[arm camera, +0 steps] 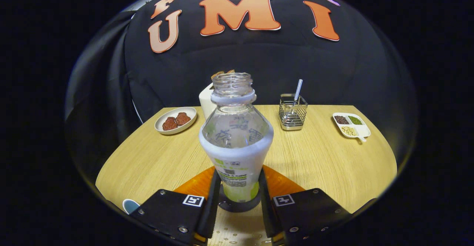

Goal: Take the bottle from table, then pour the juice into the cup, finally place the bottle on the coaster

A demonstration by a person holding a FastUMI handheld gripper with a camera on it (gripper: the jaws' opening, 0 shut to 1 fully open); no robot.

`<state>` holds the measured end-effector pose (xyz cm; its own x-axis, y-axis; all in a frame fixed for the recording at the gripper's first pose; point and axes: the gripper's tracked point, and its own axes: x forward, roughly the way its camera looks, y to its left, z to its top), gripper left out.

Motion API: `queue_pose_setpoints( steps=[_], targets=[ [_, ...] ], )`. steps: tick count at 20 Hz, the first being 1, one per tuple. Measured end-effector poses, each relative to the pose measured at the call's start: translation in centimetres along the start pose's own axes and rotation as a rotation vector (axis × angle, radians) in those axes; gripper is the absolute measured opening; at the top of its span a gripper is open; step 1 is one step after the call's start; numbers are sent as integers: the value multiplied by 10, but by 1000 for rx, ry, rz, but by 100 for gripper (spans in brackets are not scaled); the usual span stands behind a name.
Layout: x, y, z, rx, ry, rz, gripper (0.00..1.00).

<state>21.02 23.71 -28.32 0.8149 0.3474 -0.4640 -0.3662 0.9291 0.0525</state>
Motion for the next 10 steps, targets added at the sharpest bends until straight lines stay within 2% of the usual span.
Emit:
queue_pose_setpoints(
  steps=[5,10],
  targets=[
    [6,7,-10,-32,5,-4,54],
    [4,9,-15,-46,13,-9,62]
  ],
)
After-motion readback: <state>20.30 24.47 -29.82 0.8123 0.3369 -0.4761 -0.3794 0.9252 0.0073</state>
